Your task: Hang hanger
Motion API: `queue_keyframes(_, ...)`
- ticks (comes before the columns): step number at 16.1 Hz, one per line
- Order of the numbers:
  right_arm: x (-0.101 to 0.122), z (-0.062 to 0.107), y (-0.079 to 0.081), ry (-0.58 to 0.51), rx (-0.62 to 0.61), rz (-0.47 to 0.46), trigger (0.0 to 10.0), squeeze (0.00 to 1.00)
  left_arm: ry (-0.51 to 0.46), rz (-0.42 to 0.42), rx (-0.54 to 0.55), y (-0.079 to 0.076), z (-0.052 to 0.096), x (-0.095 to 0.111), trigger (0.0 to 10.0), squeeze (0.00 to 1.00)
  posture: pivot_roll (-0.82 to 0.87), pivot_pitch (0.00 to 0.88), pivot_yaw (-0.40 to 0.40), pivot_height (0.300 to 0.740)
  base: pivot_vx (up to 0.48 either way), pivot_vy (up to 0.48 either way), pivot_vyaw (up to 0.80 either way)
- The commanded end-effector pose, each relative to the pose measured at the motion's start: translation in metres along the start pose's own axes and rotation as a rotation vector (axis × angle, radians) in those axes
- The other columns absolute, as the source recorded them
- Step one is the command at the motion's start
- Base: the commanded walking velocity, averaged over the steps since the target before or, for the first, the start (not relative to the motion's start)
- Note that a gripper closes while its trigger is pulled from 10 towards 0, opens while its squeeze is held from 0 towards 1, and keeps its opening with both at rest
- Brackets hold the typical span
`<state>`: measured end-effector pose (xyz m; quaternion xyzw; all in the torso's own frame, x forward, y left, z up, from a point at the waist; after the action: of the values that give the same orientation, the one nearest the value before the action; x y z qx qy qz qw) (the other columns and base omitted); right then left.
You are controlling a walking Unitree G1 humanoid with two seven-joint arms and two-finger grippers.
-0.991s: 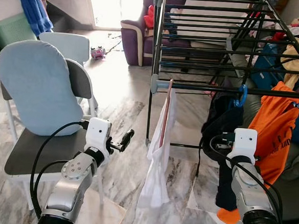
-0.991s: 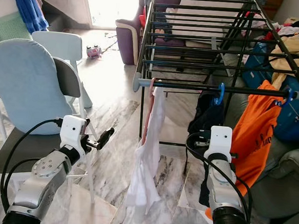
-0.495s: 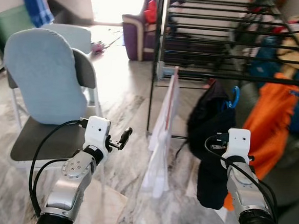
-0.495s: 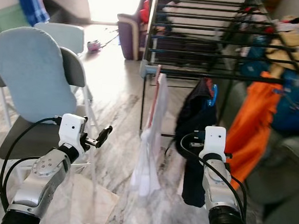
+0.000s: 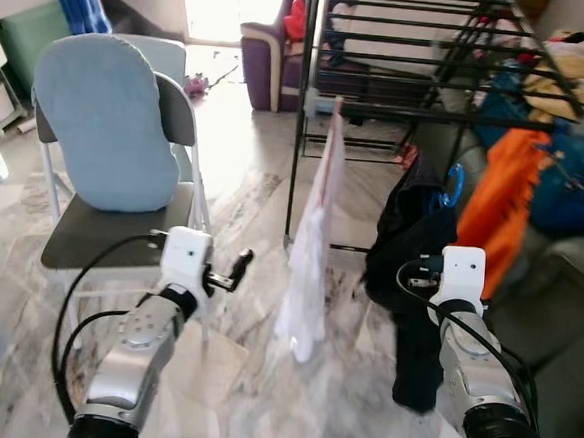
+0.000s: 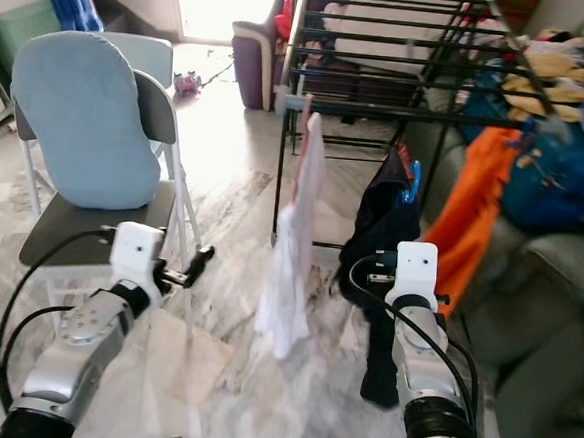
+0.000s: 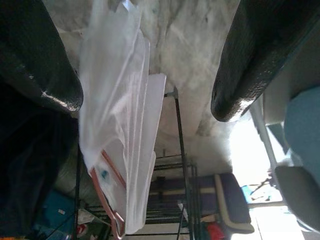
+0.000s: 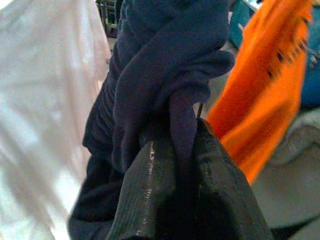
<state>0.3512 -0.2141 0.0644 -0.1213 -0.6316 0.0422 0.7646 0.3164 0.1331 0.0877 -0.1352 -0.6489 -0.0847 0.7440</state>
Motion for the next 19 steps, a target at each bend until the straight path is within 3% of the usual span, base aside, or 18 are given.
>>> queue_keyframes(1, 0.014, -0.003, -0.005, -0.049, -0.017, 0.002, 10.0, 0.00, -0.003, -0.001, -0.013, -0.005, -0.002, 0.001, 10.0, 0.00, -0.09, 0.000, 0.001, 0.740, -0.337, 0.000, 0.00)
queue_keyframes(16, 0.014, -0.003, -0.001, -0.040, 0.004, 0.001, 10.0, 0.00, -0.005, 0.007, -0.015, -0.009, 0.000, -0.002, 10.0, 0.00, -0.10, 0.000, 0.001, 0.740, -0.310, 0.000, 0.00)
queue_keyframes(19, 0.015, -0.003, 0.002, -0.039, 0.016, 0.000, 10.0, 0.00, -0.043, -0.003, -0.012, -0.009, -0.005, 0.015, 10.0, 0.00, -0.10, 0.000, -0.001, 0.740, 0.000, 0.000, 0.00)
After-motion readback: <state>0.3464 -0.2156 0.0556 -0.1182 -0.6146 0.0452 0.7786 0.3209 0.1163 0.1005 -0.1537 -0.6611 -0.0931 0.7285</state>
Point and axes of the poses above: a point about 5 cm out from each wrist's last joint towards the gripper, its own z axis pointing back from the gripper into the wrist, its own x axis along the axis of the wrist's last joint, y = z × x, the point moved 3 cm from there along -z, pointing out of the wrist towards the gripper, and after that the axes turned 5 degrees about z, right-handed, at the moved point
